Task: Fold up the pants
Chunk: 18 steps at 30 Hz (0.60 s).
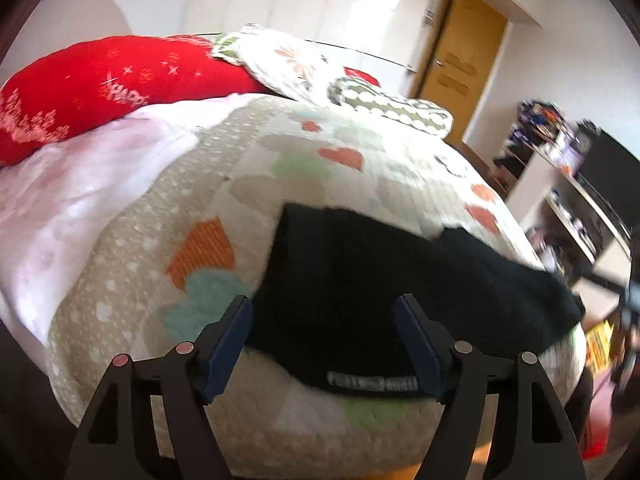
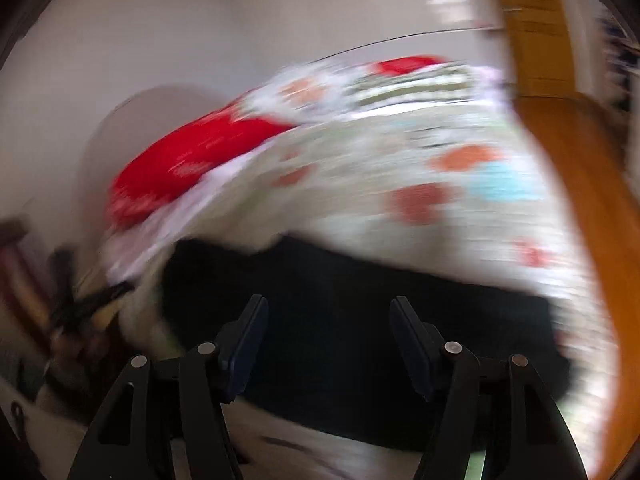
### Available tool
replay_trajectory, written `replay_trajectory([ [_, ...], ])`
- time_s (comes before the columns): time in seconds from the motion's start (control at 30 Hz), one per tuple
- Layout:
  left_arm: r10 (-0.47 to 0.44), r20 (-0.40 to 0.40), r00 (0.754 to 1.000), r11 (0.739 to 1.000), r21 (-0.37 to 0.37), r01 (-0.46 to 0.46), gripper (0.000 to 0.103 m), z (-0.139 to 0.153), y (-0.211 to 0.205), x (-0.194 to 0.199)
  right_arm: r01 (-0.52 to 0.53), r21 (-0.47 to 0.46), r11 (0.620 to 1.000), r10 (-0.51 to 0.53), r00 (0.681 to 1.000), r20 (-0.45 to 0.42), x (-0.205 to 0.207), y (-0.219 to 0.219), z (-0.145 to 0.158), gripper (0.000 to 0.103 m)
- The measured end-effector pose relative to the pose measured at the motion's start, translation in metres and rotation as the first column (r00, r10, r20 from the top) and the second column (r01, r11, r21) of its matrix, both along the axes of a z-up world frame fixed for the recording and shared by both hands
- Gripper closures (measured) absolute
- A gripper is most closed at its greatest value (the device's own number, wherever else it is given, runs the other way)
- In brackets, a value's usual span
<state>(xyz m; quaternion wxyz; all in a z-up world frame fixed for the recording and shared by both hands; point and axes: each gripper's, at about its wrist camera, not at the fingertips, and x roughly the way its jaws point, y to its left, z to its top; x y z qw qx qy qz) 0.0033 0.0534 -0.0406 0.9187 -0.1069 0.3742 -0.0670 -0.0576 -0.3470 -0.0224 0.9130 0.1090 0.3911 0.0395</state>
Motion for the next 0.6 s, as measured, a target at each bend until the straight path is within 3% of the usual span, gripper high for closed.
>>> replay_trajectory([
  [0.1,0.037,-0.027,0.999,0.998,-0.048,-0.038,0.026,-0.003,0.005,0.024,-0.213,0.001,0.977,0.213,0.977,-0.028,0.029,0.068,-0.025,0.037],
  [0.17,0.025,-0.048,0.999,0.997,-0.078,-0.029,0.026,-0.006,0.003,0.042,-0.344,-0.039,0.938,0.342,0.939,-0.043,0.042,0.115,-0.041,0.037],
  [0.3,-0.005,-0.091,0.996,0.996,-0.089,-0.003,0.03,-0.016,-0.01,0.077,-0.465,-0.087,0.881,0.465,0.885,-0.027,0.063,0.173,-0.059,0.038],
  [0.37,-0.028,-0.112,0.993,0.995,-0.099,0.016,0.055,-0.02,-0.015,0.09,-0.509,-0.141,0.849,0.511,0.859,-0.027,0.071,0.192,-0.073,0.045],
  [0.4,-0.03,-0.134,0.991,0.997,-0.077,0.019,0.076,-0.022,-0.019,0.097,-0.523,-0.163,0.837,0.522,0.852,-0.051,0.077,0.198,-0.081,0.052],
  [0.43,-0.036,-0.14,0.99,0.997,-0.068,0.027,0.077,-0.022,-0.02,0.104,-0.536,-0.185,0.824,0.525,0.844,-0.105,0.087,0.204,-0.093,0.077],
  [0.47,-0.042,-0.131,0.991,0.997,-0.072,0.033,0.079,-0.019,-0.021,0.108,-0.541,-0.178,0.822,0.518,0.84,-0.16,0.097,0.204,-0.105,0.083],
  [0.5,-0.05,-0.118,0.992,0.996,-0.084,0.04,0.089,-0.012,-0.021,0.112,-0.539,-0.143,0.83,0.515,0.839,-0.177,0.102,0.2,-0.109,0.085],
  [0.6,-0.074,-0.039,0.996,0.992,-0.105,0.07,0.097,0.016,-0.019,0.113,-0.499,-0.043,0.866,0.488,0.86,-0.148,0.108,0.183,-0.095,0.092],
])
